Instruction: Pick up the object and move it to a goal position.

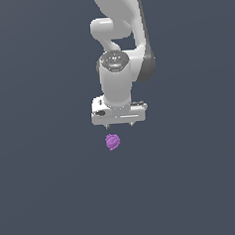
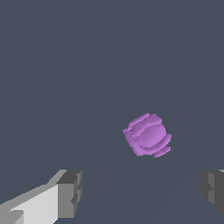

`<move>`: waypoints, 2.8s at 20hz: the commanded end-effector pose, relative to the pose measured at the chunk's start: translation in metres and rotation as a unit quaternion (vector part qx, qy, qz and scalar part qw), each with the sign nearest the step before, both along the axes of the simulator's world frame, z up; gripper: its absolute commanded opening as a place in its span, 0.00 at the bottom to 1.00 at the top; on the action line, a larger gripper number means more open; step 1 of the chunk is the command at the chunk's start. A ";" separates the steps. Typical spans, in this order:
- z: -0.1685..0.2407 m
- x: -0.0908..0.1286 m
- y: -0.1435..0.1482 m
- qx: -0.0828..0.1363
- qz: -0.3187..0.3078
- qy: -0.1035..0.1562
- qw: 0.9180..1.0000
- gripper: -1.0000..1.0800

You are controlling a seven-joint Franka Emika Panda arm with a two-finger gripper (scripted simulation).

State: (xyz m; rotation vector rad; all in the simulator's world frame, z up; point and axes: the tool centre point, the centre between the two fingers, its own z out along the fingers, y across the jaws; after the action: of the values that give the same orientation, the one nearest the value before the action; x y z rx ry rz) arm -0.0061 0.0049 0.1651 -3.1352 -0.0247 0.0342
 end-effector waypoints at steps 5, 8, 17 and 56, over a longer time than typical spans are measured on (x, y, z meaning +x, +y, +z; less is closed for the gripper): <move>0.008 0.006 0.006 0.004 -0.002 -0.009 1.000 0.96; 0.019 0.013 0.014 0.009 -0.007 -0.021 1.000 0.96; 0.019 0.014 0.014 0.009 -0.003 -0.023 1.000 0.96; -0.074 0.001 -0.039 0.000 0.263 -0.011 0.965 0.96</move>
State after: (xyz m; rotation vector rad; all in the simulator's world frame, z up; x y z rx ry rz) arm -0.0051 -0.0338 0.0911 -3.0243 -0.8499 0.0008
